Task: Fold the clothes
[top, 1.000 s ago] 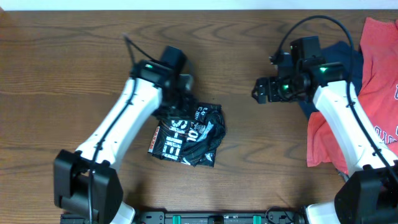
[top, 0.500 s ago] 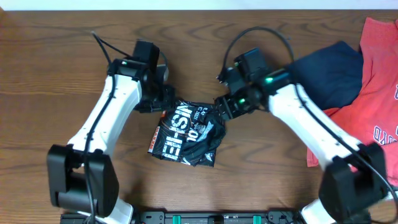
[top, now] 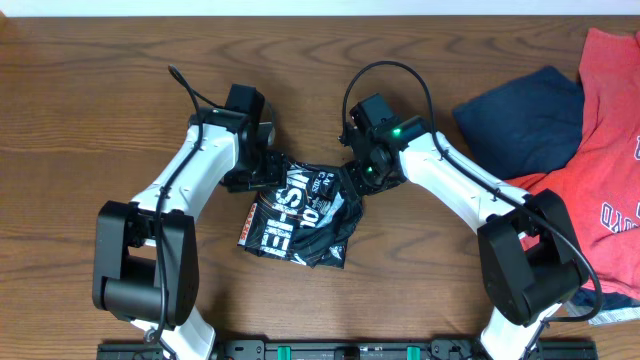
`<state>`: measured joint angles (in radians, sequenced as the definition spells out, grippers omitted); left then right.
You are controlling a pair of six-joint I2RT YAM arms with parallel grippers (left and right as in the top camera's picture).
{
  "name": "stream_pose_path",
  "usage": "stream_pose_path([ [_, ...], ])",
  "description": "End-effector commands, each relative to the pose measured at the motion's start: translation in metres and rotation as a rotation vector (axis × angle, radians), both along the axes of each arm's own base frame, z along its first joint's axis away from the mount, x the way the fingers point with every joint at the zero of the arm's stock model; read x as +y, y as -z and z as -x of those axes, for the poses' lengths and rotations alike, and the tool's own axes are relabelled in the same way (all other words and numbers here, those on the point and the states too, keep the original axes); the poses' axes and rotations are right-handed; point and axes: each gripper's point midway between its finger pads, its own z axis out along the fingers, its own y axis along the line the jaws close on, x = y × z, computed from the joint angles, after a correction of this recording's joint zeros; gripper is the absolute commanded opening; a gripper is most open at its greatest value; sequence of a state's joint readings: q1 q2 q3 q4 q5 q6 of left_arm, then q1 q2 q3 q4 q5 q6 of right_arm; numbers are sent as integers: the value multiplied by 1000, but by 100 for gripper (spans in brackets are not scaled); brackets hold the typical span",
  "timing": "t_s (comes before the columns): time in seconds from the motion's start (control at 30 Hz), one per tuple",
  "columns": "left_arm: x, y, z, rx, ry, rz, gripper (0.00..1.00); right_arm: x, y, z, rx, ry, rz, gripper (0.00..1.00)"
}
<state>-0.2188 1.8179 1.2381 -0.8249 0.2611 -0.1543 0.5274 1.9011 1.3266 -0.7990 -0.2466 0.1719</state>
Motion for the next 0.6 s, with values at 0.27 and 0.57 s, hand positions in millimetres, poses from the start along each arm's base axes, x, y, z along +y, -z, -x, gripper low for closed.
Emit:
stream_pose_path([
  [0.27, -9, 19, 0, -73, 175, -43, 66, 5, 0, 2, -7, -1, 5, 60],
  [0.57, -4, 20, -11, -145, 212, -198, 55, 4, 0, 3, -2, -1, 9, 60],
])
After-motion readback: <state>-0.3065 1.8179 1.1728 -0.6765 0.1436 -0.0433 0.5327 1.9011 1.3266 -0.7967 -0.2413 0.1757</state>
